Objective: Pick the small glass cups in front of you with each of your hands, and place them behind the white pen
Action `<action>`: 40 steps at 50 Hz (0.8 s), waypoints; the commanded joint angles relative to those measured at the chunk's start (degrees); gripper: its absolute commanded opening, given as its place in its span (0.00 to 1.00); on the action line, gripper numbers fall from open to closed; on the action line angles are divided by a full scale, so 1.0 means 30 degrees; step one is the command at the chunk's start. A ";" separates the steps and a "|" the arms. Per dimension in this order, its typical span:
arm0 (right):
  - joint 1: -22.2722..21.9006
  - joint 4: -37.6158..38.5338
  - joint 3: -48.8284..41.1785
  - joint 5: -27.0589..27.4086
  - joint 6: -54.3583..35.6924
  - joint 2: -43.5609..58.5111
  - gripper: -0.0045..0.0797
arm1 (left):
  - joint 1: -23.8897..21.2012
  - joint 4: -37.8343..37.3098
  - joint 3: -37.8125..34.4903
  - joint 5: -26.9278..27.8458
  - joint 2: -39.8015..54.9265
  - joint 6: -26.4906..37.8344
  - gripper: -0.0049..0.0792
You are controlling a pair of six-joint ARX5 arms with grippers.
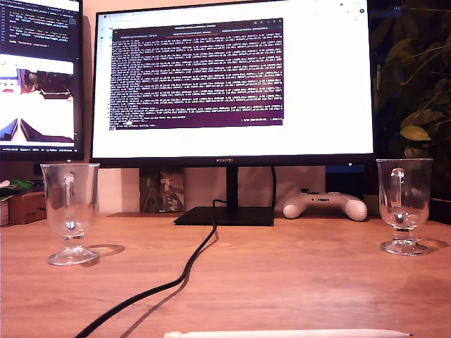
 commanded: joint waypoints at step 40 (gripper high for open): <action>0.0087 0.0568 -0.0189 -0.0896 0.7409 -0.0109 0.04 | -0.0066 -0.0284 -0.0554 0.0474 -0.0051 -0.1246 0.04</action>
